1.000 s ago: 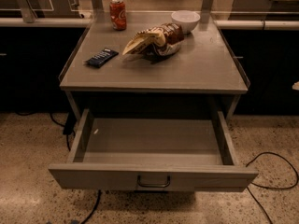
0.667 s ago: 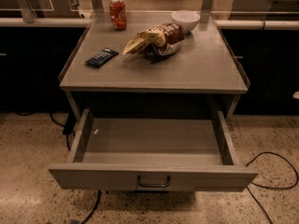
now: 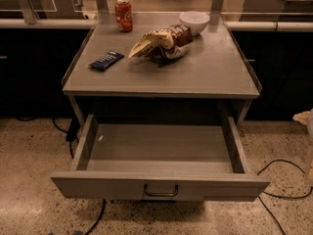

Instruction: Close top drawer

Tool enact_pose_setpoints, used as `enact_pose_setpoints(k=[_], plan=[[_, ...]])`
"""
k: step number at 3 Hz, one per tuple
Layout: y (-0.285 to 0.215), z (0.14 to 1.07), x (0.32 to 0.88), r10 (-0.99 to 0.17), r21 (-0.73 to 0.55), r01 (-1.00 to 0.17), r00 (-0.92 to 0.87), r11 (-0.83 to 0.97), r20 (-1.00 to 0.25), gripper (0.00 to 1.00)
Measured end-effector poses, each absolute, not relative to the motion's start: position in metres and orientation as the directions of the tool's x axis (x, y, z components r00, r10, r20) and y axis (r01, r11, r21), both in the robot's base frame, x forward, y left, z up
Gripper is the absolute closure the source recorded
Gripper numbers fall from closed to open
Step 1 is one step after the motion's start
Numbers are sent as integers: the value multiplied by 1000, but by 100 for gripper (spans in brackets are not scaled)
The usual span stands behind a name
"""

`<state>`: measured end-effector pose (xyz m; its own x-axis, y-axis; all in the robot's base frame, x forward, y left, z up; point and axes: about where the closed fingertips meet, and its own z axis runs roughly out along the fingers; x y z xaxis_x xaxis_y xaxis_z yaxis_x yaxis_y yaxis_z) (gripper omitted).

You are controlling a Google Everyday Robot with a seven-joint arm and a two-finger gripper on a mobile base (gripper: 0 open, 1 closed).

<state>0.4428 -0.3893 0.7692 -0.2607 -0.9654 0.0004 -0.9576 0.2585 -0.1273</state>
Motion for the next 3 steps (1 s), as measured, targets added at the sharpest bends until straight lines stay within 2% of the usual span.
enact_pose_setpoints(k=[1, 3], plan=[[-392, 741, 442, -964, -66, -962, -264, 264, -10, 0], [-395, 733, 436, -960, -58, -958, -280, 280, -2, 0]])
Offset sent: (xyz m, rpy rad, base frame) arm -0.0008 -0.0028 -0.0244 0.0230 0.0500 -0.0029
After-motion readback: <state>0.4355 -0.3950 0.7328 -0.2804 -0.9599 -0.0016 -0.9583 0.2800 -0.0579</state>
